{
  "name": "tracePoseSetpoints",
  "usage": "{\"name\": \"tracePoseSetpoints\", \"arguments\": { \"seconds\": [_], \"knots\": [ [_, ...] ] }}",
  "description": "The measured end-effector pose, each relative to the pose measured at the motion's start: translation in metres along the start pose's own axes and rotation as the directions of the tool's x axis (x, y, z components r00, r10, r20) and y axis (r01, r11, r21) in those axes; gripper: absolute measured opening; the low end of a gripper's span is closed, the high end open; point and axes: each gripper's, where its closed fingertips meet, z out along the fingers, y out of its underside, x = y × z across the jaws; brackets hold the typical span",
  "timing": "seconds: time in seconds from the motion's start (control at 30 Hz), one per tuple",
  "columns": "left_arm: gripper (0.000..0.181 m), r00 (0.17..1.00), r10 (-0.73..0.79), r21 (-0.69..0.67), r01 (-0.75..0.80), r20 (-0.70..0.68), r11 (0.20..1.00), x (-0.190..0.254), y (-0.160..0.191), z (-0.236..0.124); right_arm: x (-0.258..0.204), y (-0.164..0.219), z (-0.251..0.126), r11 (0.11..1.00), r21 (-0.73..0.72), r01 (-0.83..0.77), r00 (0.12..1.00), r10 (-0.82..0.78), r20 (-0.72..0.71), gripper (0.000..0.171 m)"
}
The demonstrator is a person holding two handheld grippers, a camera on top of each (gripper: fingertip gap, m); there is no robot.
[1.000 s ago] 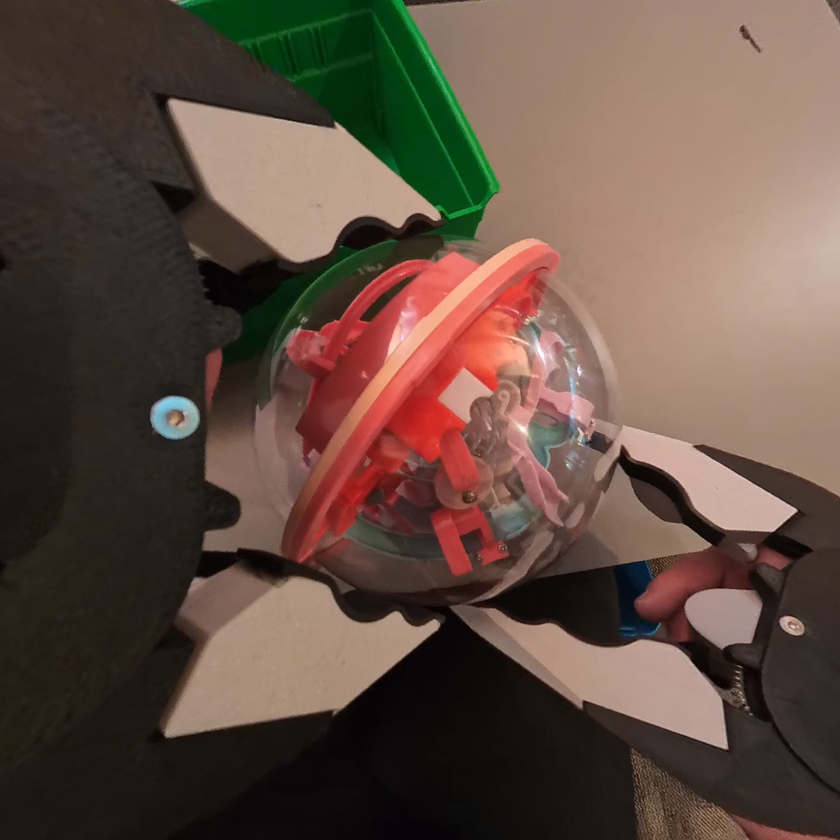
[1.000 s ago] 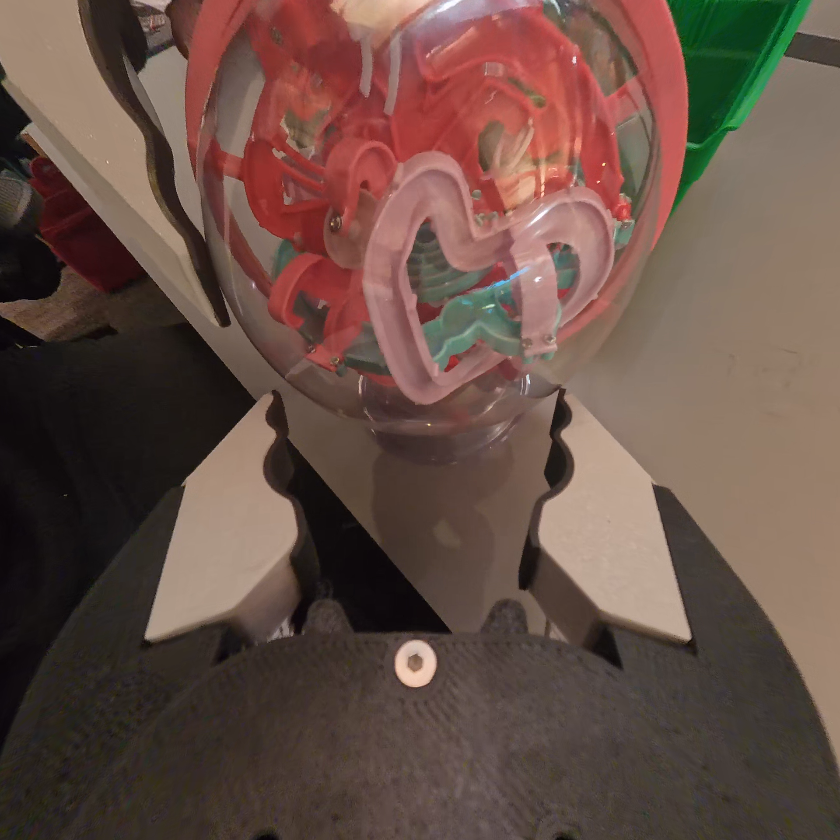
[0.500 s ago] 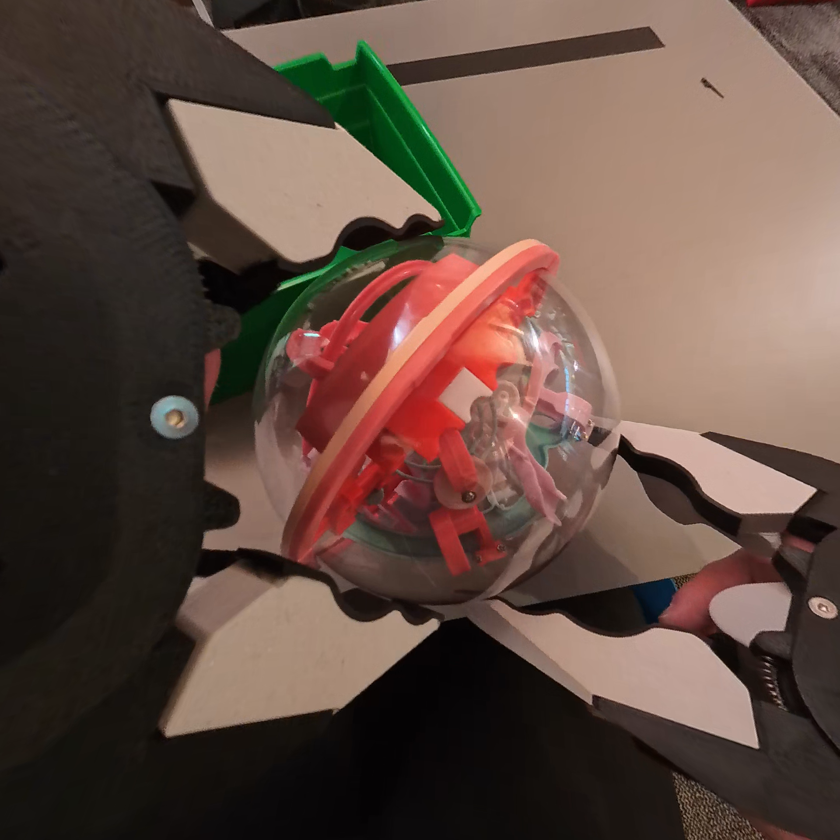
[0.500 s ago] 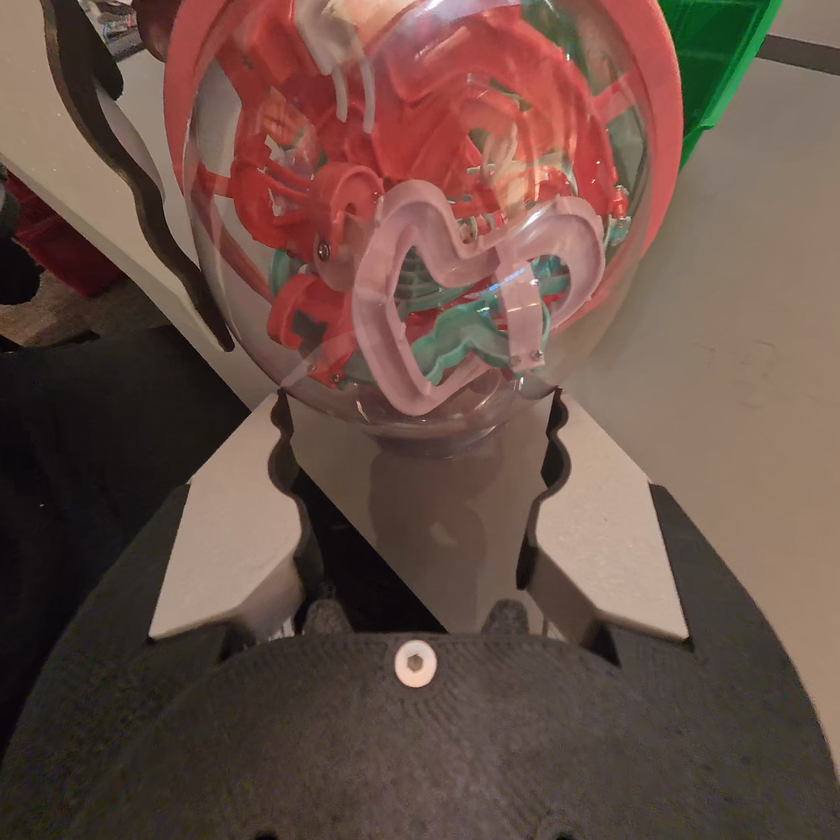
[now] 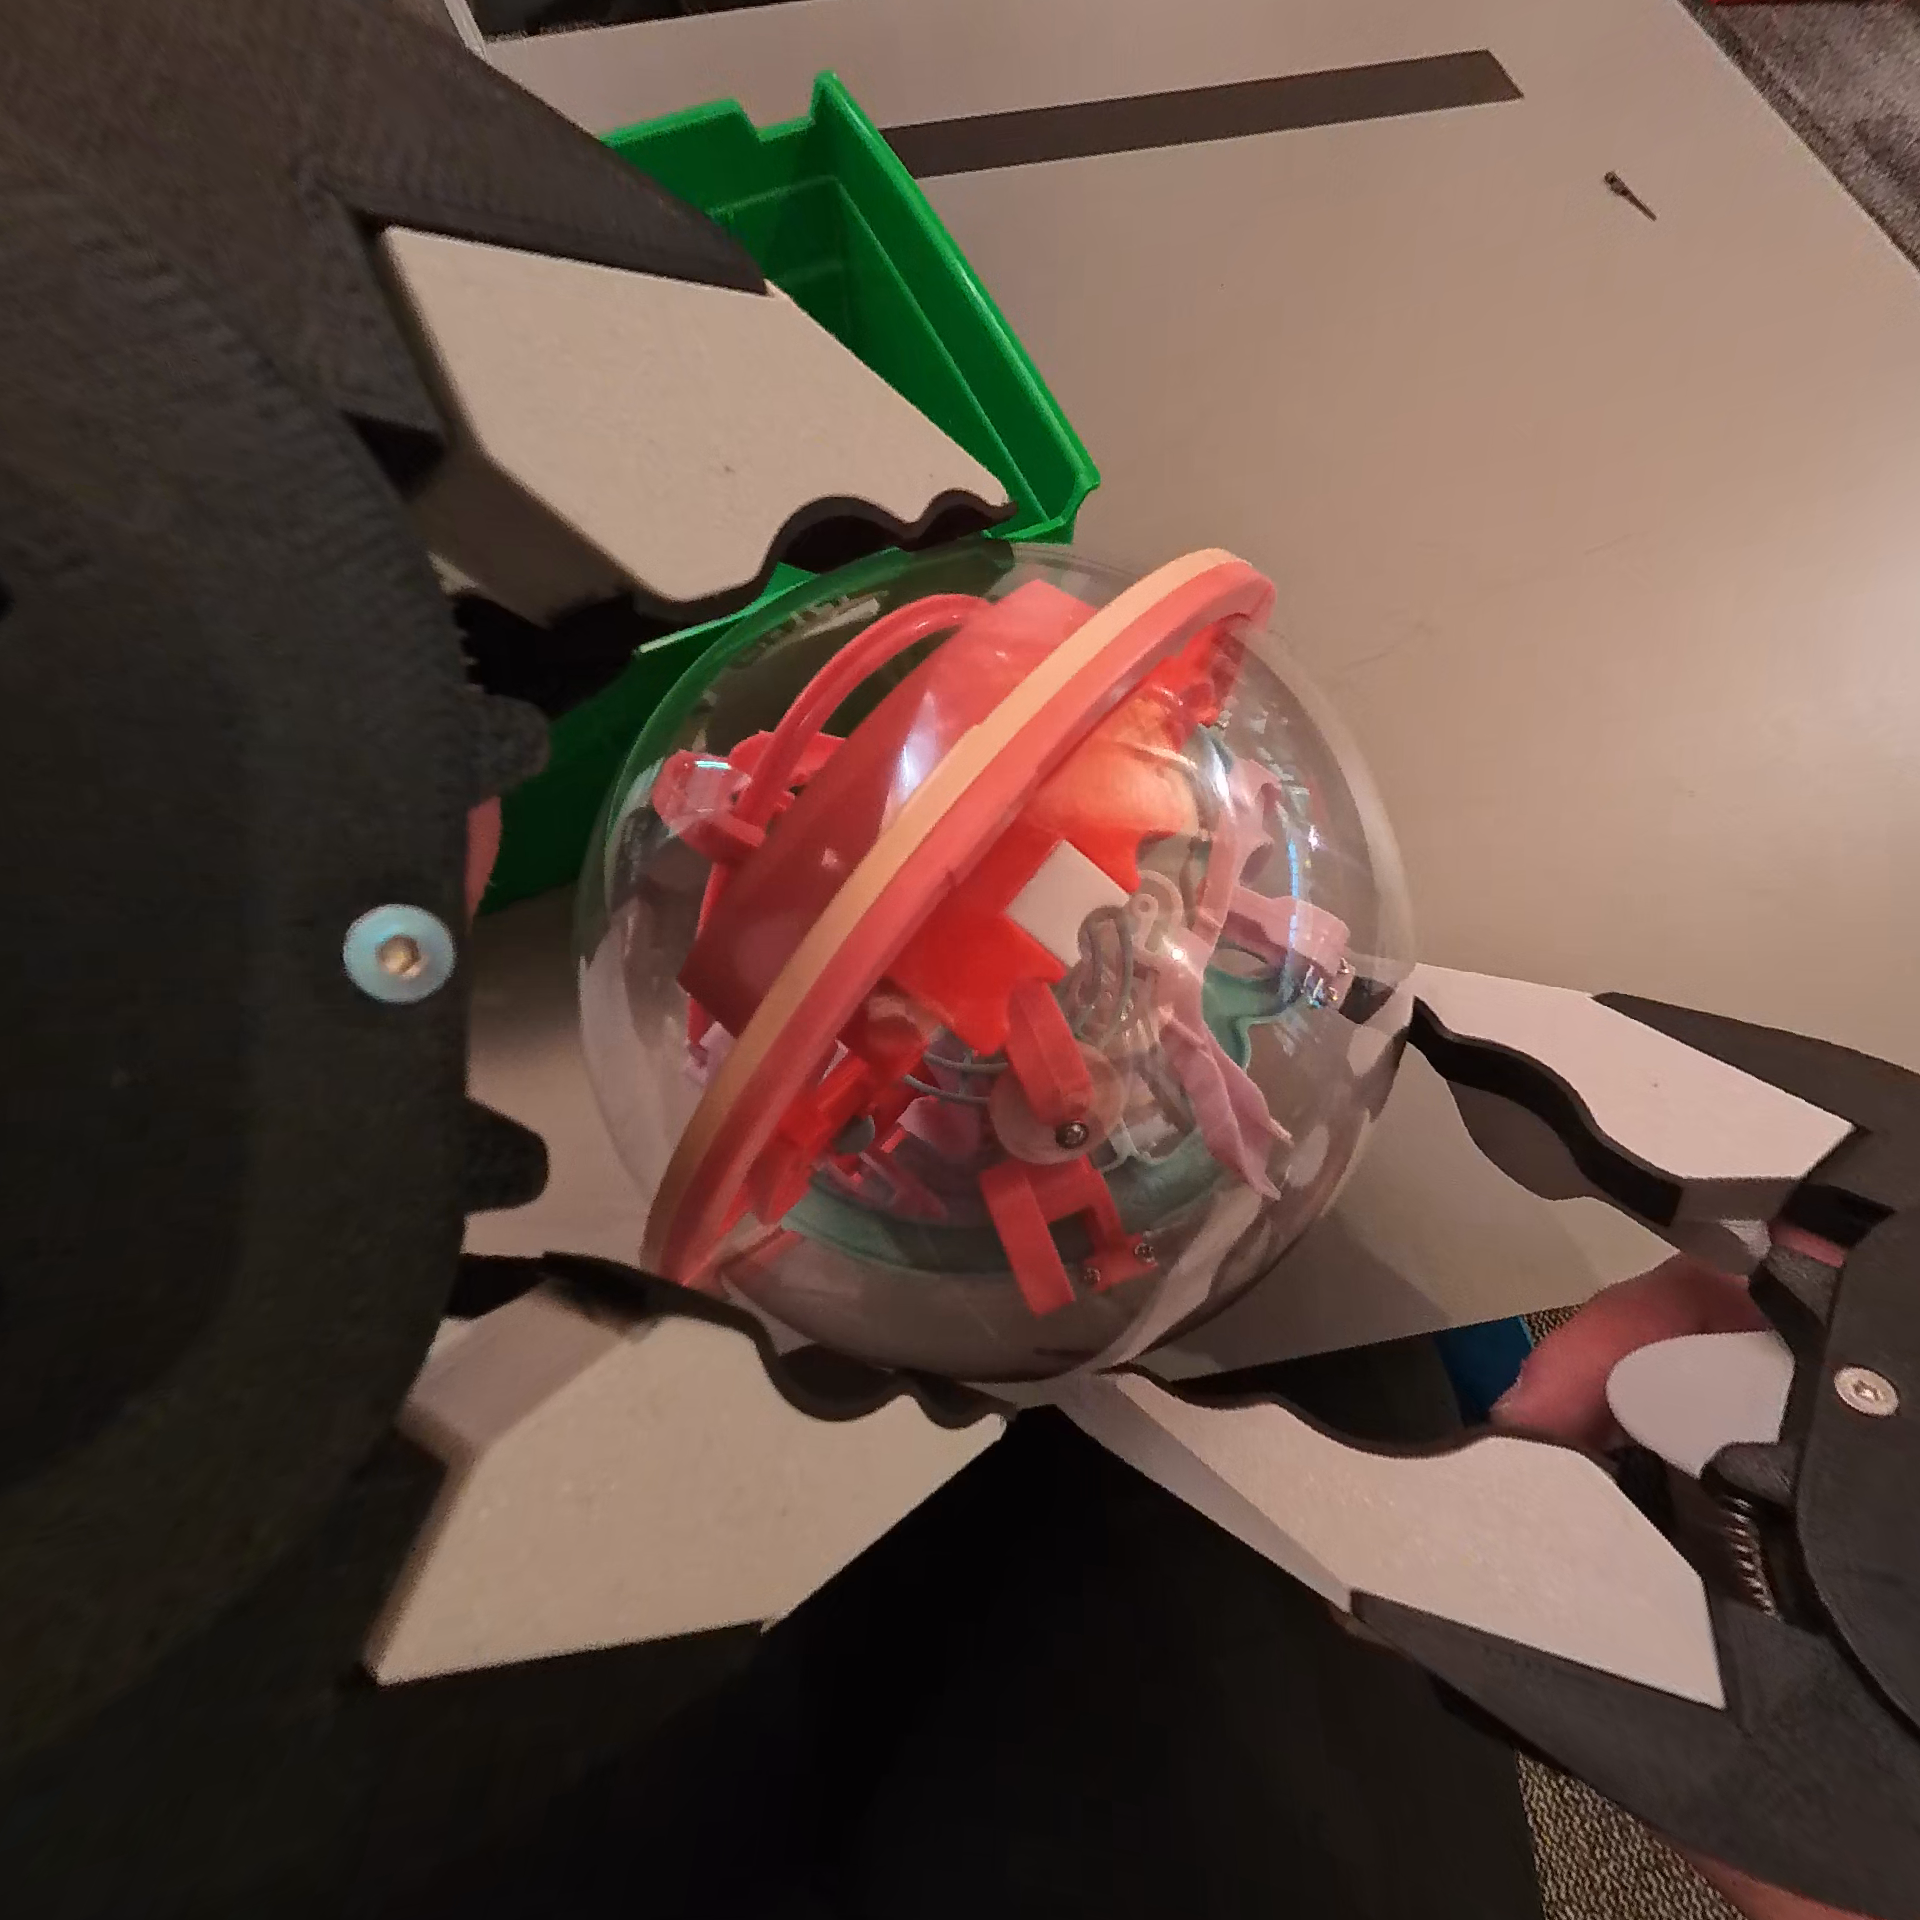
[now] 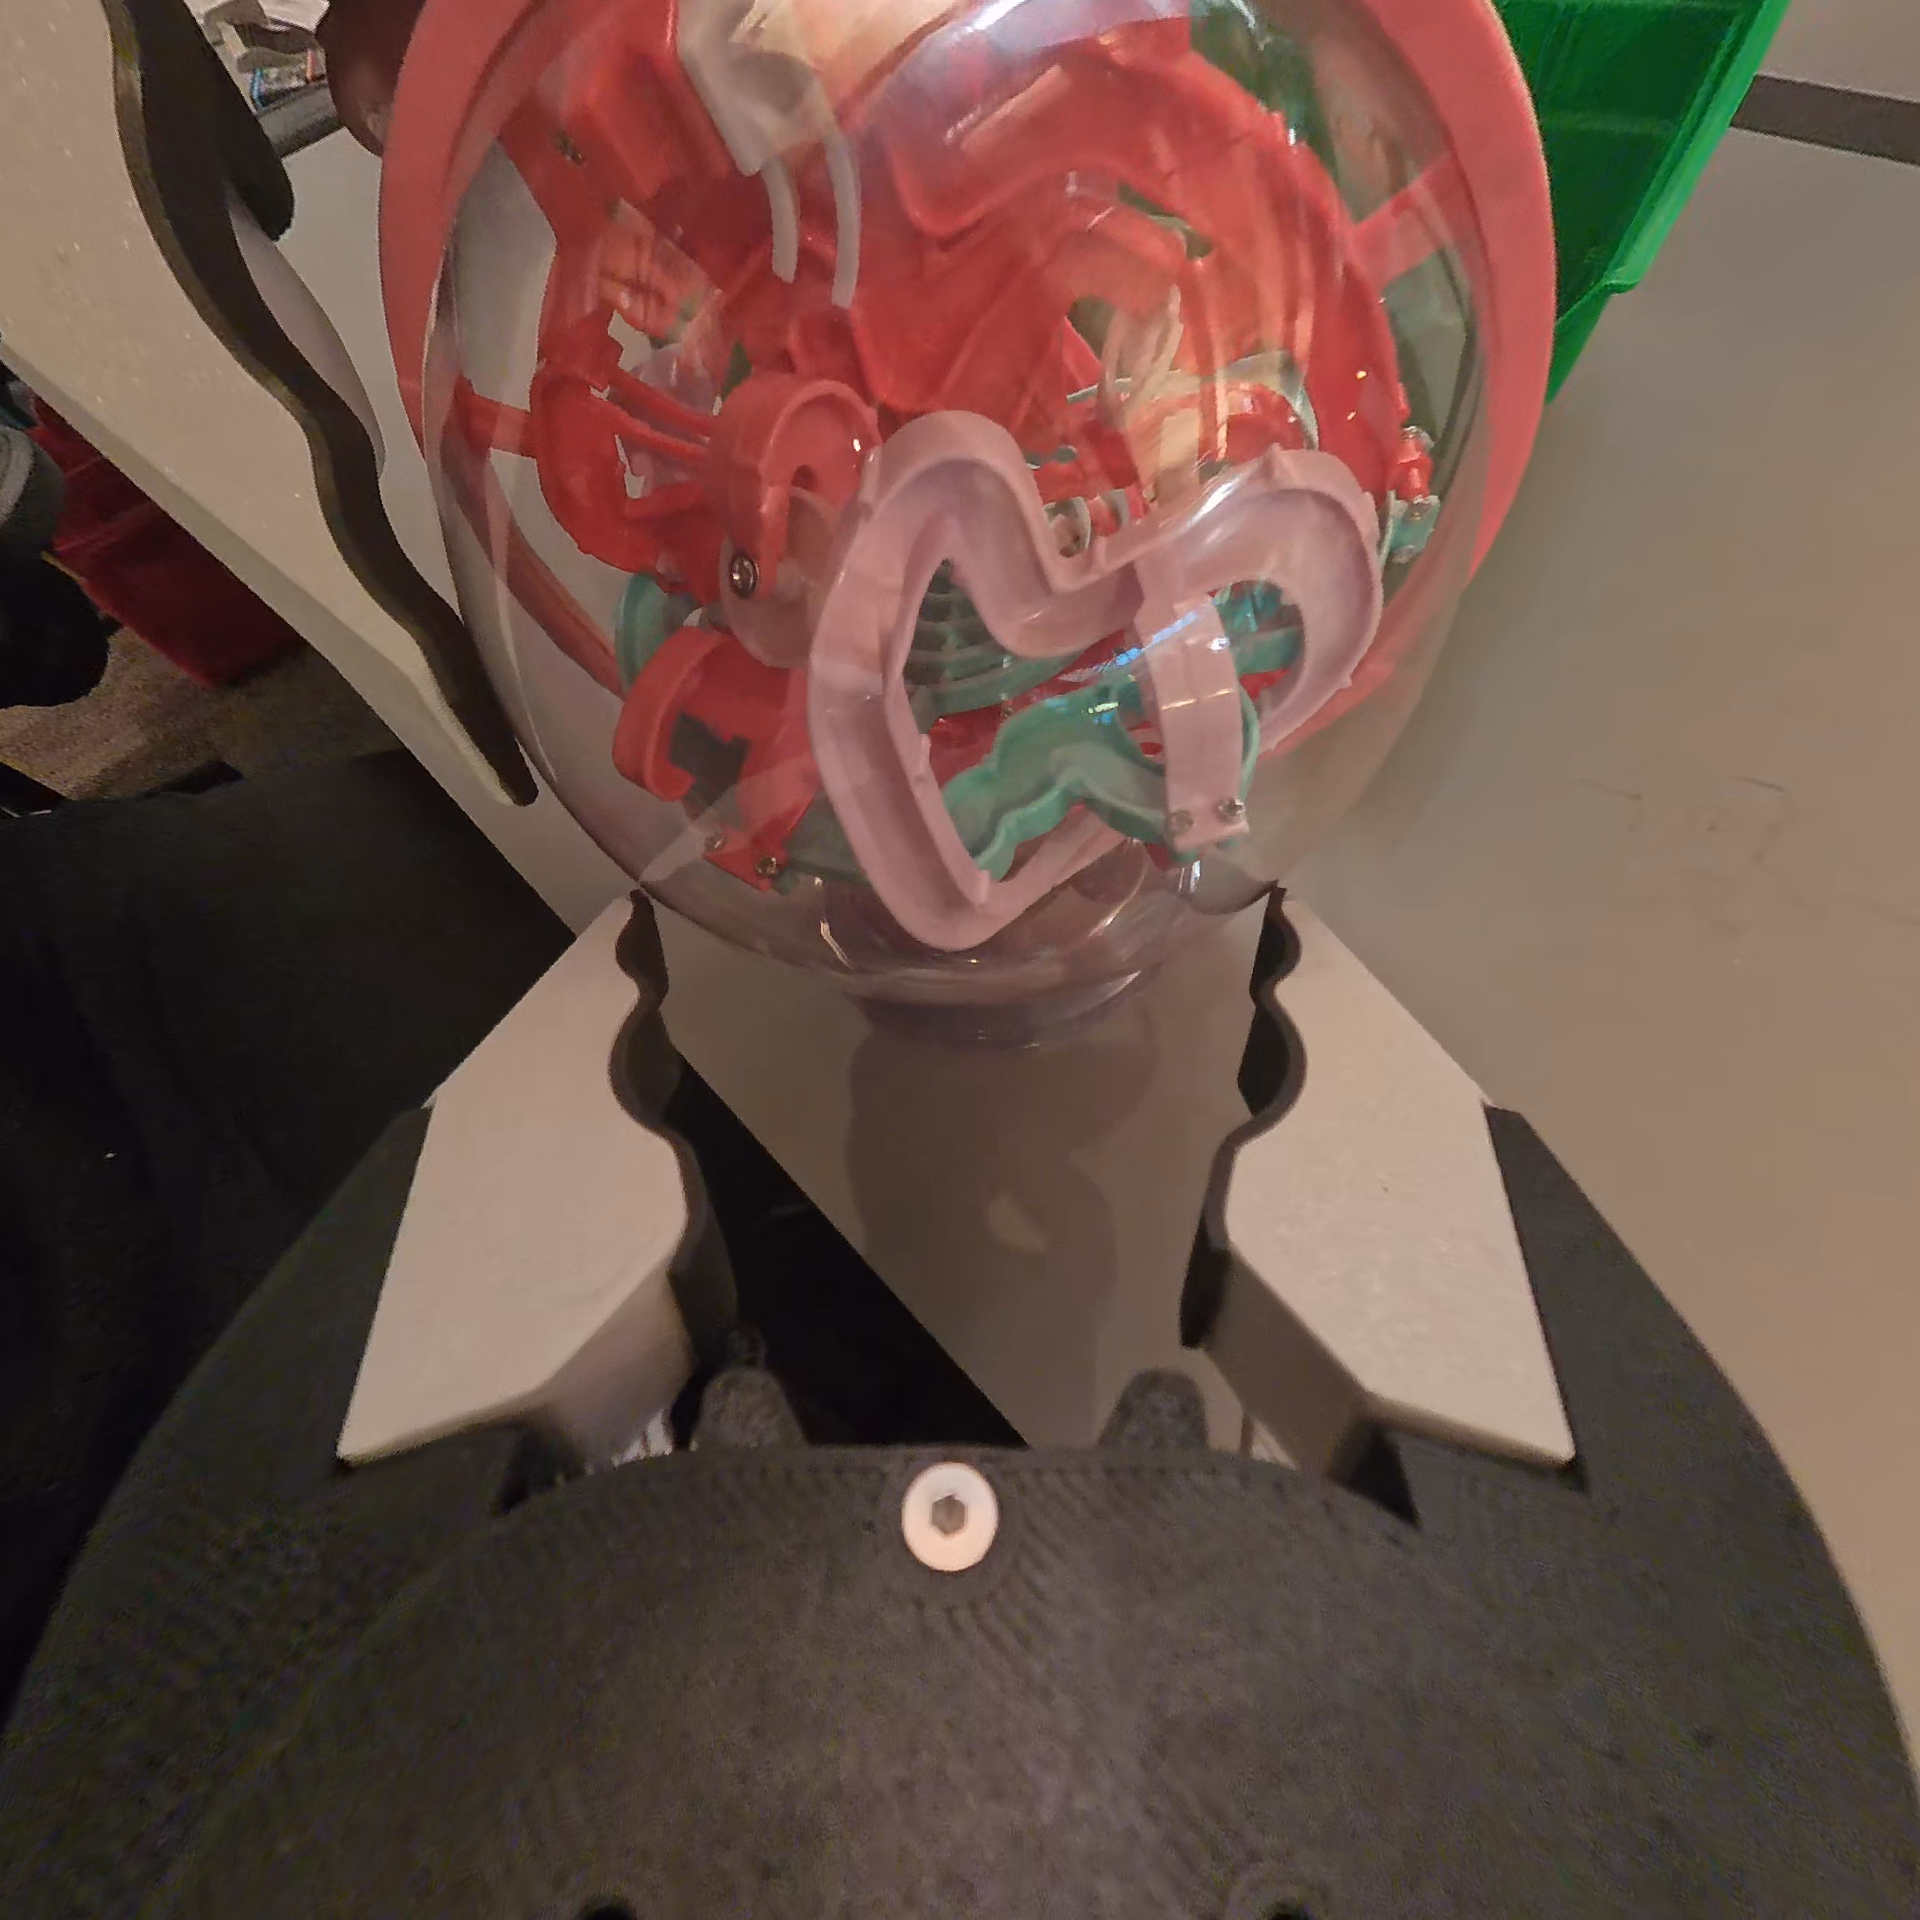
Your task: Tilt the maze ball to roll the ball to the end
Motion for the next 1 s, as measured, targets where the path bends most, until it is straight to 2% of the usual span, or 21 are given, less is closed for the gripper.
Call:
{"name": "tracePoseSetpoints", "arguments": {
  "seconds": [0.37, 0.43, 1.0],
  "knots": [
    [0.15, 1.0, -0.002, -0.021, 0.001, -0.008, 1.0, 0.0, 0.001, 0.0, 0.005, -0.014, -0.019, 0.998, 0.06, 0.002, 1.0, -0.002, -0.005, 0.111],
    [0.15, 1.0, 0.005, -0.032, -0.006, -0.014, 0.999, 0.001, 0.001, 0.001, 0.002, -0.013, -0.015, 0.998, 0.055, 0.005, 1.0, -0.005, 0.005, 0.107],
    [0.149, 0.994, 0.088, -0.195, -0.099, -0.063, 0.976, 0.0, -0.004, 0.009, 0.002, 0.0, -0.003, 0.995, 0.065, -0.079, 0.996, 0.076, 0.049, 0.109]
  ]
}}
